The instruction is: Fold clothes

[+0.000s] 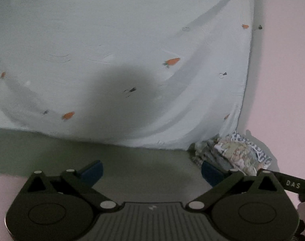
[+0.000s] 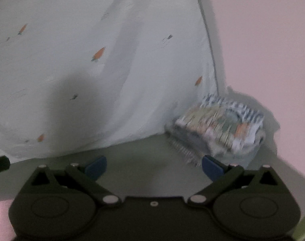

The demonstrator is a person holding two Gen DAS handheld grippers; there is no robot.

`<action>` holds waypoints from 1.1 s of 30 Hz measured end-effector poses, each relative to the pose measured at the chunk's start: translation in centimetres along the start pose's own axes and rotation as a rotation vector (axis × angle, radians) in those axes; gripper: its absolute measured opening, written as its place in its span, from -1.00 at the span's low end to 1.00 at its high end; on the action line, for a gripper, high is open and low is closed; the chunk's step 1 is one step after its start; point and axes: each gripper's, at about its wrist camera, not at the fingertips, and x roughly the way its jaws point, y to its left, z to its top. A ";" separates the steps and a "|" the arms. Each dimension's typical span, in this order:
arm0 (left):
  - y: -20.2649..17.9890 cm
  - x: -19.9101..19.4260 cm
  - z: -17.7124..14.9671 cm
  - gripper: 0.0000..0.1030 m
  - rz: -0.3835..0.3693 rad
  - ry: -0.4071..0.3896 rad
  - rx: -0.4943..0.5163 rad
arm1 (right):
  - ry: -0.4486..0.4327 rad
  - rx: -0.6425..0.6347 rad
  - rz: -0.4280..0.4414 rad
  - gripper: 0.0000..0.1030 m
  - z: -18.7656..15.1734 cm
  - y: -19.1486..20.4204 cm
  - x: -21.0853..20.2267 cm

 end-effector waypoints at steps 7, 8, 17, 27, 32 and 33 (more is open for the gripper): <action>4.2 -8.8 -2.9 1.00 0.048 0.039 0.008 | -0.011 -0.125 0.058 0.99 -4.3 6.8 -8.4; 4.6 -9.9 -3.2 1.00 0.049 0.041 0.006 | -0.016 -0.152 0.062 0.99 -4.9 7.8 -9.5; 7.3 -16.9 -6.6 1.00 0.081 0.097 -0.001 | 0.038 -0.187 0.152 0.99 -9.0 12.3 -17.9; 9.7 -21.5 -9.0 1.00 0.125 0.166 -0.030 | 0.111 -0.217 0.202 0.99 -12.5 14.7 -23.3; 9.9 -22.0 -9.6 1.00 0.110 0.180 -0.031 | 0.106 -0.258 0.186 0.99 -13.5 15.4 -24.3; 9.9 -22.0 -9.7 1.00 0.111 0.180 -0.028 | 0.106 -0.256 0.187 0.99 -13.6 15.4 -24.5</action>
